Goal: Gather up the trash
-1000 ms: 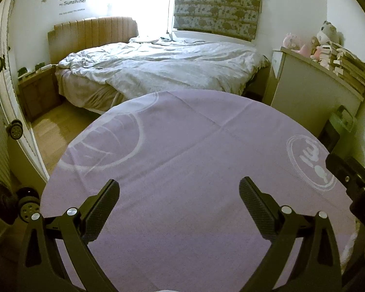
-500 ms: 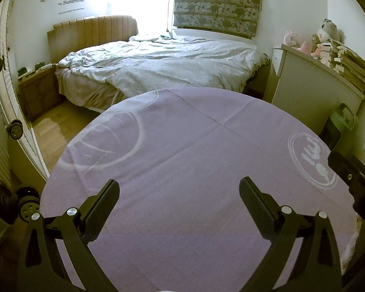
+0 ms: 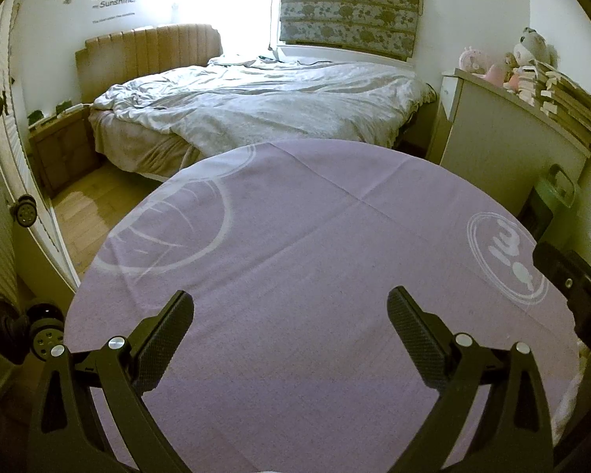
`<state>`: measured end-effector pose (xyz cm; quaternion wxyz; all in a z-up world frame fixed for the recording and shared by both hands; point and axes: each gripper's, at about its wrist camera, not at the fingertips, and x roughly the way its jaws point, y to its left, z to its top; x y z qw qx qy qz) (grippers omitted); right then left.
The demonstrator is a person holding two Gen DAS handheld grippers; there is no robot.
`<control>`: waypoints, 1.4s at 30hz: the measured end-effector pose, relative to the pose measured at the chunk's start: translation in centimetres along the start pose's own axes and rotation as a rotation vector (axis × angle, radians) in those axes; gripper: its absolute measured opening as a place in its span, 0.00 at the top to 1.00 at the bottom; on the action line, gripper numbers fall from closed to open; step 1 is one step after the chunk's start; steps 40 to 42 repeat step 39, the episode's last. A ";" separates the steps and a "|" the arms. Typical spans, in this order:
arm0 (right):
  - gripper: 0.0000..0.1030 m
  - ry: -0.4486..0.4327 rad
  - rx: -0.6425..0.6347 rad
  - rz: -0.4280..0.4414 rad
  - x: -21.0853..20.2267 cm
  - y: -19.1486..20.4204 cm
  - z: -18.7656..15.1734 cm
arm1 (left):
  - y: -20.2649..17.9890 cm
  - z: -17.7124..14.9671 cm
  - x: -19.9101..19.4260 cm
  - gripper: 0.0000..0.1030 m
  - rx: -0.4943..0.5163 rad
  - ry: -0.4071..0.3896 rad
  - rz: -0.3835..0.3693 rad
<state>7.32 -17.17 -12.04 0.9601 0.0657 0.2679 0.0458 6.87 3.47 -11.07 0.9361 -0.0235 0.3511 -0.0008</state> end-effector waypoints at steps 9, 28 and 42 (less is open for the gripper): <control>0.05 0.001 0.001 0.000 0.1 -0.1 0.1 | 0.1 0.1 0.0 0.05 -0.002 0.000 0.000; 0.05 0.001 0.005 0.001 0.1 -0.1 0.0 | 0.1 0.2 0.0 0.05 0.002 -0.004 -0.001; 0.05 0.002 0.006 0.001 0.1 0.0 0.0 | 0.6 -0.2 -0.1 0.05 -0.001 0.001 0.008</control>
